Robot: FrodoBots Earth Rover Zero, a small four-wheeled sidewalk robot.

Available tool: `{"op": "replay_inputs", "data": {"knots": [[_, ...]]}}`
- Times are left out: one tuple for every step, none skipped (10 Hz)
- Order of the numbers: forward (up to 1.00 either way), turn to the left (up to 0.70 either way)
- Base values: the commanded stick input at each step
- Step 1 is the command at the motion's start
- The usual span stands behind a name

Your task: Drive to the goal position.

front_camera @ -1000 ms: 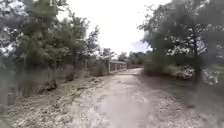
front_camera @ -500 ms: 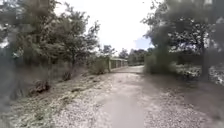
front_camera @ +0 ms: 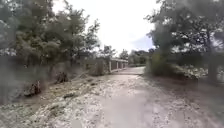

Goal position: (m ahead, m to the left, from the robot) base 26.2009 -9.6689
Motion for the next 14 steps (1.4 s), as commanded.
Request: {"op": "replay_inputs", "data": {"knots": [[0.7, 0.0], [0.7, 0.0], [0.7, 0.0], [0.7, 0.0], [0.7, 0.0], [0.7, -0.02], [0.7, -0.35], [0.7, -0.35], [0.7, -0.35], [0.7, -0.35], [0.7, -0.35], [0.7, -0.35], [0.7, -0.34], [0.7, 0.0]]}}
